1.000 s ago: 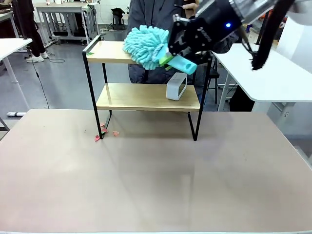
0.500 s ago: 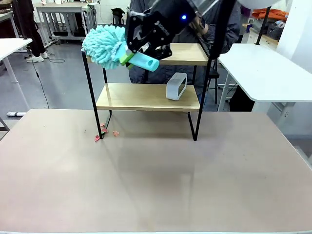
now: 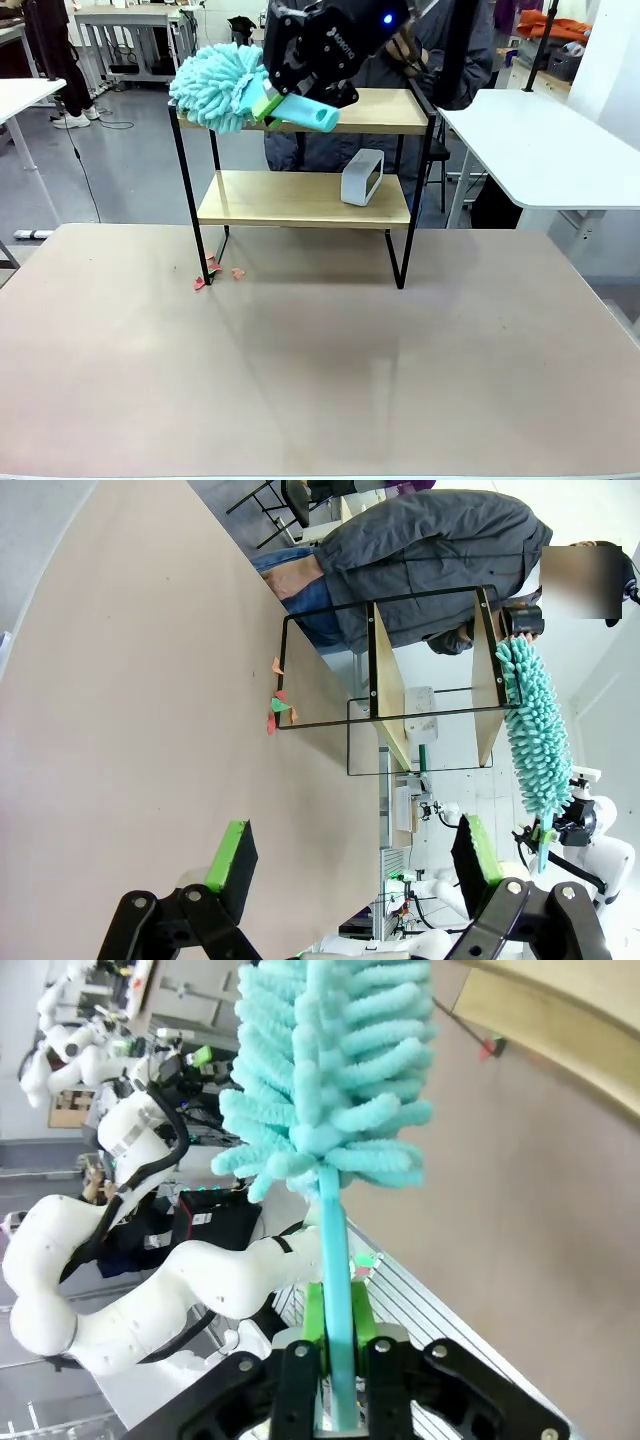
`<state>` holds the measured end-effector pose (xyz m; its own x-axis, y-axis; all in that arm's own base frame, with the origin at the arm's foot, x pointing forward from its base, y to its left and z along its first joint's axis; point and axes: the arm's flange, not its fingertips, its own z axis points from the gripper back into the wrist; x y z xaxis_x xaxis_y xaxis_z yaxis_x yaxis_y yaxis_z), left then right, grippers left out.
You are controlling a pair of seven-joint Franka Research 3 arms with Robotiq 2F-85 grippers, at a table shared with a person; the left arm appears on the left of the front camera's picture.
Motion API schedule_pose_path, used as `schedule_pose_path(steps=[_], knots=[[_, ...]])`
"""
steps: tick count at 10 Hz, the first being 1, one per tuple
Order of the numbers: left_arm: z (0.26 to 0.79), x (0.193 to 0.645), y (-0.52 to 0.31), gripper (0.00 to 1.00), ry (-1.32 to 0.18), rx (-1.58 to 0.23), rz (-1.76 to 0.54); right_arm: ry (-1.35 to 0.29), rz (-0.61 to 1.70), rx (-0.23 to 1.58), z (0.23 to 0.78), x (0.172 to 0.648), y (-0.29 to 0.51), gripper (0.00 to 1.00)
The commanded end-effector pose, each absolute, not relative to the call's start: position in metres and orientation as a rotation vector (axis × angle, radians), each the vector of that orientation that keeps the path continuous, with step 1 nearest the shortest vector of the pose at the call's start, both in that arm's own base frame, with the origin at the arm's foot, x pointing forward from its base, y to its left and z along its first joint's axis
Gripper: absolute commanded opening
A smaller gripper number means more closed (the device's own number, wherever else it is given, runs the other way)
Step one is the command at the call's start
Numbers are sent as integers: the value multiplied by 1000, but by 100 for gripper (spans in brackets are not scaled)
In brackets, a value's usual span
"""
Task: Clean the shelf.
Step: Clean the remaining tier of the Shelf with the Duster once objects are removed.
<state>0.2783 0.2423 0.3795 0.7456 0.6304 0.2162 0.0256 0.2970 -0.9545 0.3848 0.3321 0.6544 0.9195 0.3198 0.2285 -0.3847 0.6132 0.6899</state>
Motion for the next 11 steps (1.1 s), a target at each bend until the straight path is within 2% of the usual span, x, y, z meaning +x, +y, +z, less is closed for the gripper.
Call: schedule_pose_path(steps=[1, 3, 7, 11], knots=[[379, 276, 237, 100, -674, -1231, 423, -28, 527, 978, 656, 367, 301, 12], [379, 276, 237, 100, -674, -1231, 423, 33, 665, 1113, 657, 357, 267, 12], [379, 276, 237, 100, -674, -1231, 423, -11, 640, 1166, 649, 333, 216, 12], [379, 276, 237, 100, -674, -1231, 423, 21, 655, 1197, 637, 339, 204, 12]])
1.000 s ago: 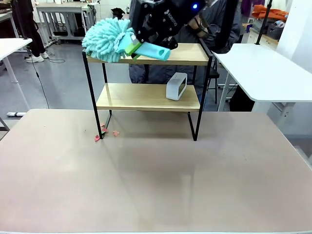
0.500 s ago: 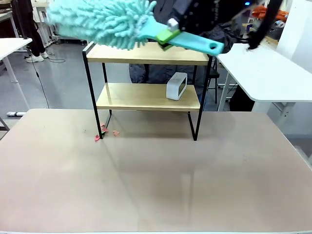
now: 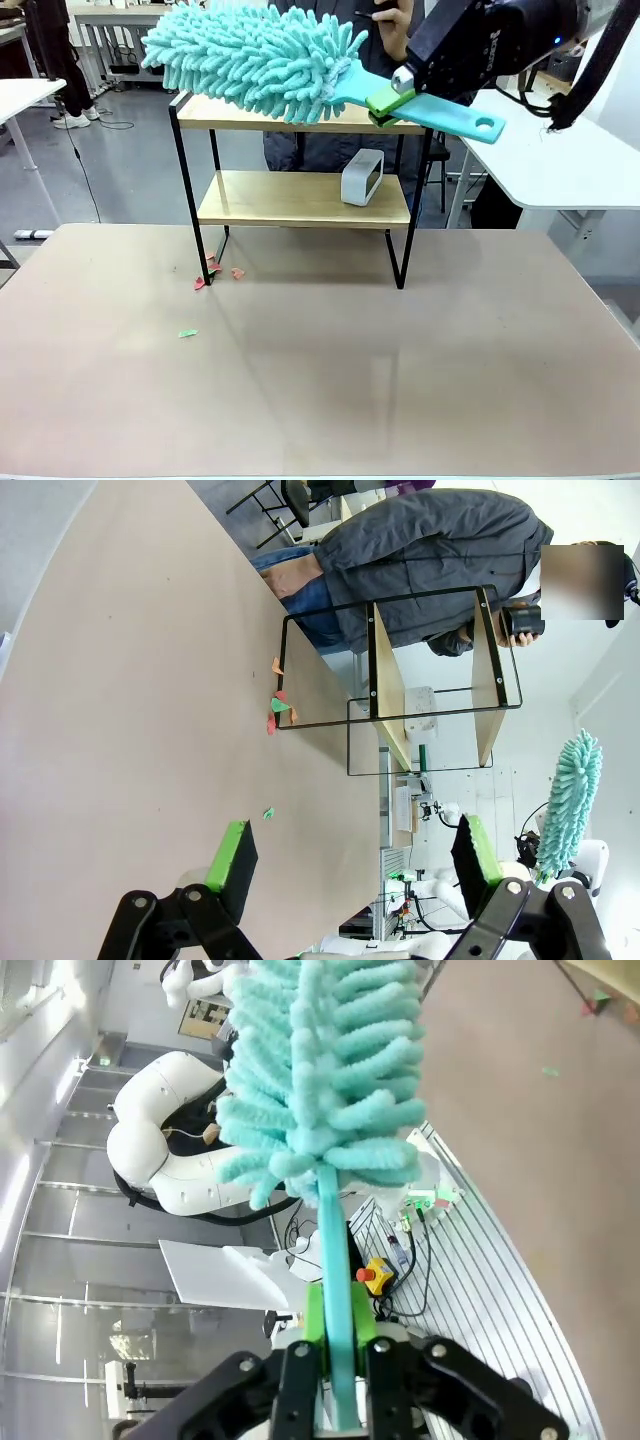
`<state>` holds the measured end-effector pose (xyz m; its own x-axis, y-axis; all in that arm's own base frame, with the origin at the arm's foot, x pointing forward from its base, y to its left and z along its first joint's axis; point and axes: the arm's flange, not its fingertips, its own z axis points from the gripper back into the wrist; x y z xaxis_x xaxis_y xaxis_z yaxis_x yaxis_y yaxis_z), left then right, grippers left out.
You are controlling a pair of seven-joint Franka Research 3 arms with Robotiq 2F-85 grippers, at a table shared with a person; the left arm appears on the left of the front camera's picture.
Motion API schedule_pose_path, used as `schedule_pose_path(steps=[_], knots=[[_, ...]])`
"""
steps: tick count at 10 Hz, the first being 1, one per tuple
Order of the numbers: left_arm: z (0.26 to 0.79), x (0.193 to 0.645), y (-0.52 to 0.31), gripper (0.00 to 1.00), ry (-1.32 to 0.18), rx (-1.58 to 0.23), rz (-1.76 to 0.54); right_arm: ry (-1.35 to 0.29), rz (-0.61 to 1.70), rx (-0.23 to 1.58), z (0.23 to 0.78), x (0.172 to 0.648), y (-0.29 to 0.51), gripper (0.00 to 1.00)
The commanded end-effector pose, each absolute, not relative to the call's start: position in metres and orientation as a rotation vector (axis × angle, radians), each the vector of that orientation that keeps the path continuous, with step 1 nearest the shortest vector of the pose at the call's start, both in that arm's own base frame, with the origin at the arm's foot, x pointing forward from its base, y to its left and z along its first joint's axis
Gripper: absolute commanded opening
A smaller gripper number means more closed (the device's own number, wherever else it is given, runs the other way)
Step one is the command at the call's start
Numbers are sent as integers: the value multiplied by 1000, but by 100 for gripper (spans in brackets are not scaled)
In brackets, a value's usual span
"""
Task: Clean the shelf.
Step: Clean the remaining tier of the Shelf with the Duster once objects are removed.
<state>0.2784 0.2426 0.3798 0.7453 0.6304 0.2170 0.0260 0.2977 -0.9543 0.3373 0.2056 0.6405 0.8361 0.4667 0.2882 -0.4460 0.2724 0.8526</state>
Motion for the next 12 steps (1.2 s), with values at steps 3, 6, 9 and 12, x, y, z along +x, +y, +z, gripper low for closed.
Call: schedule_pose_path(steps=[3, 6, 9, 12], knots=[[379, 276, 237, 100, -674, -1231, 423, 40, 623, 1239, 620, 343, 154, 12], [379, 276, 237, 100, -674, -1231, 423, -109, 473, 1384, 590, 319, 40, 12], [379, 276, 237, 100, -674, -1231, 423, -425, 241, 1466, 522, 279, -72, 12], [379, 276, 237, 100, -674, -1231, 423, -383, -57, 1489, 427, 251, -104, 12]])
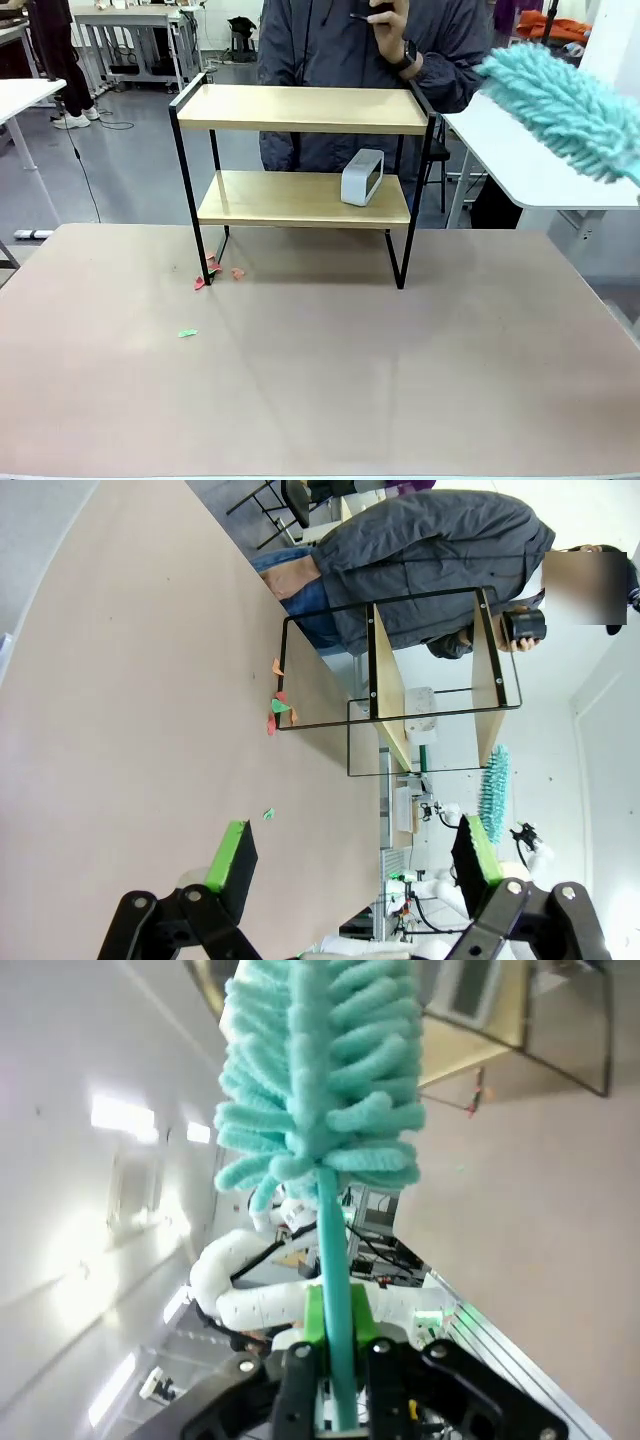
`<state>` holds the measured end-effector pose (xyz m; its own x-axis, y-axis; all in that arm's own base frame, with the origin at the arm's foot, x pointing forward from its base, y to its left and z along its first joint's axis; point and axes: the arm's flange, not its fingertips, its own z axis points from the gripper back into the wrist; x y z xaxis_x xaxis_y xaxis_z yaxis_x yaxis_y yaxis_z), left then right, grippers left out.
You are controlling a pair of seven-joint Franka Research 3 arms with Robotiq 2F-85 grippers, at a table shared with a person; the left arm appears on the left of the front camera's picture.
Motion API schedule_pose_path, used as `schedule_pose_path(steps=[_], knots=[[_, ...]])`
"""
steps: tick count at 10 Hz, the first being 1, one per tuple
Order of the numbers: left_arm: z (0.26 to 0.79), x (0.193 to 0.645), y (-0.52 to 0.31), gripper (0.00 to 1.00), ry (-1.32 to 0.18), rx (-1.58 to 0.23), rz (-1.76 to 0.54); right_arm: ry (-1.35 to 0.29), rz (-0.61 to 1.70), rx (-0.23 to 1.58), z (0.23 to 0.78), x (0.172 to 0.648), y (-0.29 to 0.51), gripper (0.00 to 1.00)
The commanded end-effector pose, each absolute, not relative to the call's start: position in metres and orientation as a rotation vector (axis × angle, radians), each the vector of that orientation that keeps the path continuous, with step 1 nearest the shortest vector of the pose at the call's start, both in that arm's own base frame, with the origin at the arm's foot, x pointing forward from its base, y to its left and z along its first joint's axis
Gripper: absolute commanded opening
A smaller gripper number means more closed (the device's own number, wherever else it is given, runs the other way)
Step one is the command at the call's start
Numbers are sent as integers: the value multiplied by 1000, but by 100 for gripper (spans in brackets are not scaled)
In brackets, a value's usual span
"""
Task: Clean the shelf.
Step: Clean the remaining tier of the Shelf with the Duster once objects are removed, then hand the Duster back to the human.
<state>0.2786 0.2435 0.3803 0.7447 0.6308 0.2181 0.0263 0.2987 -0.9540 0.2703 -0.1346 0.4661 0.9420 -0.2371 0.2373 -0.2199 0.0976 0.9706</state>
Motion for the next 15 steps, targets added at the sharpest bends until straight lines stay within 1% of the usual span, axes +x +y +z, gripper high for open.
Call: schedule_pose_path(steps=[1, 2, 3, 4, 15], knots=[[379, 276, 237, 100, -674, -1231, 423, -331, -136, 1494, 398, 243, -106, 12], [379, 276, 237, 100, -674, -1231, 423, -278, -191, 1510, 372, 240, -103, 12], [379, 276, 237, 100, -674, -1231, 423, -151, -263, 1456, 355, 246, -91, 12], [379, 276, 237, 100, -674, -1231, 423, -292, -162, 1491, 411, 276, -157, 12], [379, 276, 237, 100, -674, -1231, 423, -292, -162, 1491, 411, 276, -157, 12]])
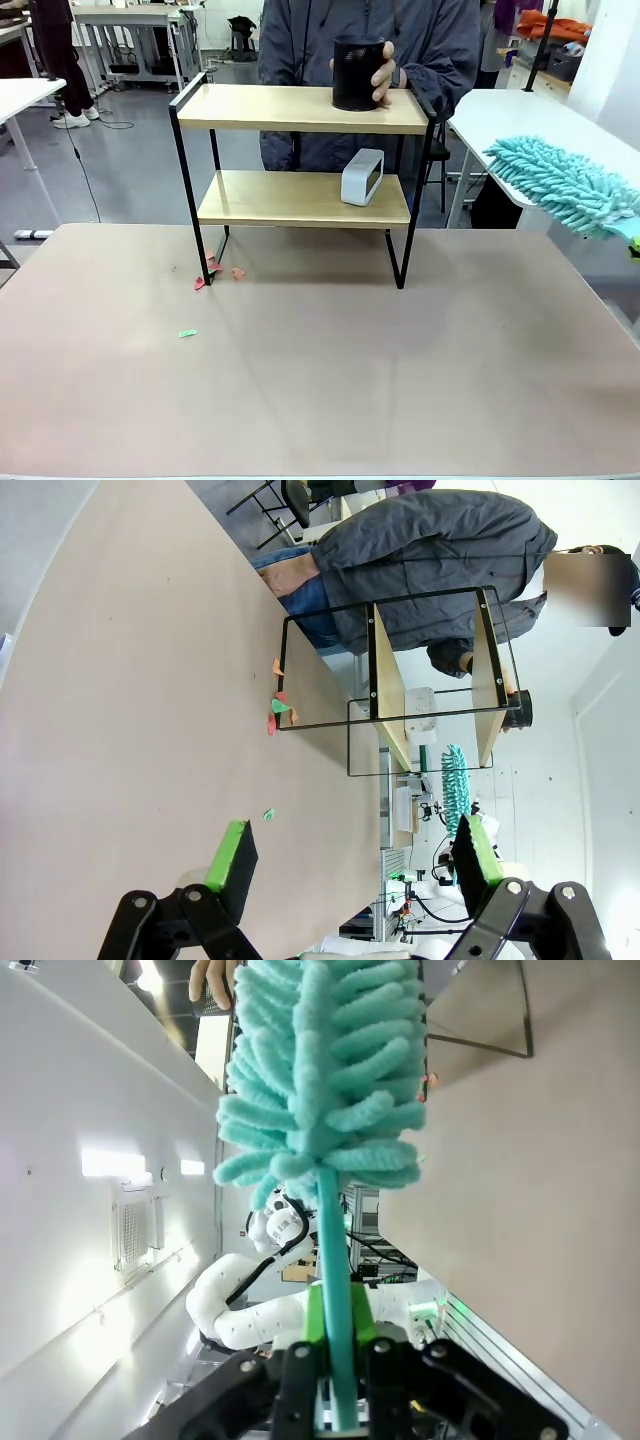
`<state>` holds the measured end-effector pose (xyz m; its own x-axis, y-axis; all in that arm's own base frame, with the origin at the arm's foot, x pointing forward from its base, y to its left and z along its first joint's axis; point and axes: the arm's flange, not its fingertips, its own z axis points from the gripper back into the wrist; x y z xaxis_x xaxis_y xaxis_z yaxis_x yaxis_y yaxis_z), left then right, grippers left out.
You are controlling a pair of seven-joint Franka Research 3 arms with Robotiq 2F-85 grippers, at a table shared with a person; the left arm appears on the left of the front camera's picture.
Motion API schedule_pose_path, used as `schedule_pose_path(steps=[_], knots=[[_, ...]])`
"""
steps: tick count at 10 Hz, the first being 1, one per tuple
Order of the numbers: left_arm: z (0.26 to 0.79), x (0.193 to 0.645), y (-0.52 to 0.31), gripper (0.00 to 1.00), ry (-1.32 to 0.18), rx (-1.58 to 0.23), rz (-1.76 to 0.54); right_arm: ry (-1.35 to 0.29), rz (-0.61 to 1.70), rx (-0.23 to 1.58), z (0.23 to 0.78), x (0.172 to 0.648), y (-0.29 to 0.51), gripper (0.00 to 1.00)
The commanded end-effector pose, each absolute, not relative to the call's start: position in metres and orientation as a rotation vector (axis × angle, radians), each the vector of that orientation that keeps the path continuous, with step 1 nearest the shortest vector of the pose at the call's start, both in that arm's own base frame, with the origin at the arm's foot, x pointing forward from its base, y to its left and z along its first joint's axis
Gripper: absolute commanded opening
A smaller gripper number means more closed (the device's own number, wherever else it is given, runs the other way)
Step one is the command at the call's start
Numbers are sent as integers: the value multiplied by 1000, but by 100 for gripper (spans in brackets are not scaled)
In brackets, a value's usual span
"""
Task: Clean the shelf.
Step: Hand the Duster back to the human.
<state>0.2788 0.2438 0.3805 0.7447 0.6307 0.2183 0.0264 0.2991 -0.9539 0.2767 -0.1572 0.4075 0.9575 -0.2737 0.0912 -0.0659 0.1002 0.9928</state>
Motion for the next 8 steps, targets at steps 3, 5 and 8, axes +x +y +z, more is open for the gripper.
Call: schedule_pose_path(steps=[3, 5, 8], knots=[[437, 299, 200, 100, -654, -1252, 185, -460, -21, 1458, 464, 267, -172, 12], [476, 309, 153, 100, -610, -1262, -3, -516, 208, 1530, 511, 249, -181, 12], [514, 299, 81, 100, -438, -1346, -335, -191, 769, 1461, 532, 228, -151, 12]])
